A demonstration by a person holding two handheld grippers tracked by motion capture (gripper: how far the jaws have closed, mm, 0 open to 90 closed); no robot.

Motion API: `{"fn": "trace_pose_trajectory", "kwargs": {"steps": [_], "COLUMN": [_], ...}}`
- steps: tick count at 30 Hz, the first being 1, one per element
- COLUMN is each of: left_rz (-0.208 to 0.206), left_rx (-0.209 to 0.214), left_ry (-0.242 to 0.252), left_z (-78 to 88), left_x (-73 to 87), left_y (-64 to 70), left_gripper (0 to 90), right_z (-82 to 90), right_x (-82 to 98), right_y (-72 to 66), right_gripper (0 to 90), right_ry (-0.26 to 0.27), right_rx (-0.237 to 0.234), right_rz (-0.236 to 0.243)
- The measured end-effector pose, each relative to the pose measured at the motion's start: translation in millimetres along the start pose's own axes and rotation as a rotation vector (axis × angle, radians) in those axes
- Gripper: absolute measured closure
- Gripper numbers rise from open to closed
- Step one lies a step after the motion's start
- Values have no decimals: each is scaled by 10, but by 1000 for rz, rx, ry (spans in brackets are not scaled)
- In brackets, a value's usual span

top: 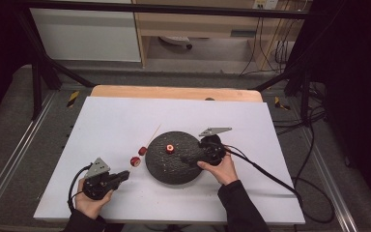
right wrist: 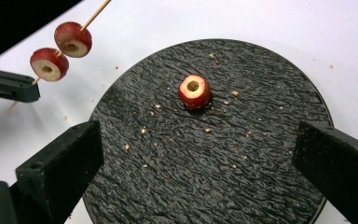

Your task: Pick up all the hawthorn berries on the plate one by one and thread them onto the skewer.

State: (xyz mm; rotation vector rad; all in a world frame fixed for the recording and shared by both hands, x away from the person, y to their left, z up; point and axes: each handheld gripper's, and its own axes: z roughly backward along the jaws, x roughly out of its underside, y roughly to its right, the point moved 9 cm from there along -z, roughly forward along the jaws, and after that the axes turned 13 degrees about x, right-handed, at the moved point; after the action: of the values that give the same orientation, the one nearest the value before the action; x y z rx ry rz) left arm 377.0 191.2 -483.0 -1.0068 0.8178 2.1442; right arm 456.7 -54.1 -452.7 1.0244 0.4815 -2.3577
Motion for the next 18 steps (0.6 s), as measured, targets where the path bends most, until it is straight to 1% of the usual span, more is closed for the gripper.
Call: {"fn": "trace_pose_trajectory", "kwargs": {"steps": [3, 7, 10, 18], "left_rz": [-5, 0, 3, 5], "left_rx": [-1, -3, -6, -9], "left_ry": [-7, -7, -9, -10], "left_z": [3, 15, 26, 27], "left_x": [18, 24, 29, 35], "left_y": [-5, -18, -35, -51], "left_gripper": [883, 884, 883, 884], "right_z": [-13, -49, -87, -248], "right_x": [-33, -92, -124, -202], "right_y": [-33, -78, -81, -119], "right_gripper": [32, 37, 40, 47], "right_ry": [-22, -50, -78, -145], "right_rx": [4, 7, 20, 38], "right_rz": [31, 68, 89, 112]}}
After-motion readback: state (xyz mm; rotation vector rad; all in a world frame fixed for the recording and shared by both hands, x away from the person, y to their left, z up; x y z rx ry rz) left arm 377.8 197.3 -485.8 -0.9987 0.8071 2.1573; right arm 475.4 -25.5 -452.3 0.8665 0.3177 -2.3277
